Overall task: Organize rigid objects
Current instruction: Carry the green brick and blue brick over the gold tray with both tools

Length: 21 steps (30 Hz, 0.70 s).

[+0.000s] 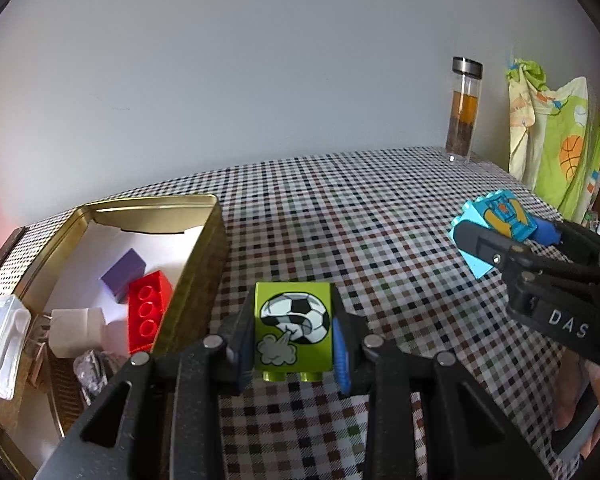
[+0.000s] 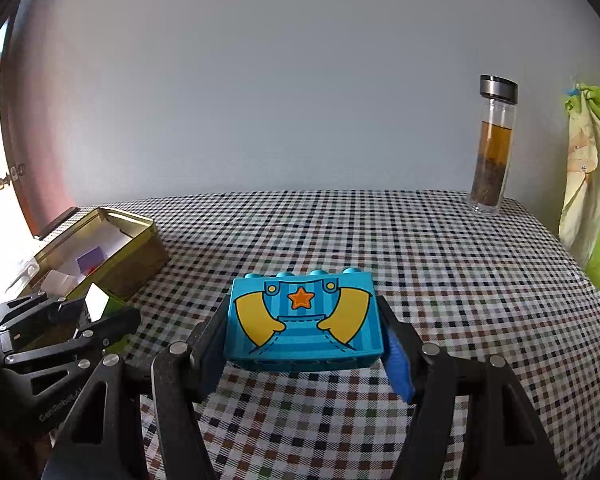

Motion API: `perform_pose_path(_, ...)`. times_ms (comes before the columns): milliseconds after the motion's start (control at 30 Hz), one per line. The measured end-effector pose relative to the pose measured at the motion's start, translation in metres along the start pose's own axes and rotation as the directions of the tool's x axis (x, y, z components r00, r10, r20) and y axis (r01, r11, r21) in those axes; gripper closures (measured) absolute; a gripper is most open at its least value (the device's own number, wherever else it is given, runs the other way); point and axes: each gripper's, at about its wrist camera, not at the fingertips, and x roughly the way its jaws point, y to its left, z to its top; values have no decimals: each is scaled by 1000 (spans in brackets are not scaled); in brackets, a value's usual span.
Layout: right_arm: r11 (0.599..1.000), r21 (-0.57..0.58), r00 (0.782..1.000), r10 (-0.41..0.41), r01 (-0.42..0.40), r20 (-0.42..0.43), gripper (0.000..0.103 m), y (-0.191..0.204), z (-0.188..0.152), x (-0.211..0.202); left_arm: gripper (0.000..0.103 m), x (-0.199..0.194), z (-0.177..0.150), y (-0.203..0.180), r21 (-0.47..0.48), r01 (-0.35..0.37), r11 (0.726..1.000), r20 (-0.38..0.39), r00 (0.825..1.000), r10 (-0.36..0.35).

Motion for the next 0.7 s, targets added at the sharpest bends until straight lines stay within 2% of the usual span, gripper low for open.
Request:
perform_pose_path(467,1000,-23,998,21,-19,67,36,17,-9,-23,73,-38,-14,13,-23,-18,1000,116,993,21)
perform_pose_path(700,999,-41,995,29,-25,96,35,29,-13,-33,73,-46,-19,25,-54,-4,999,133,991,11)
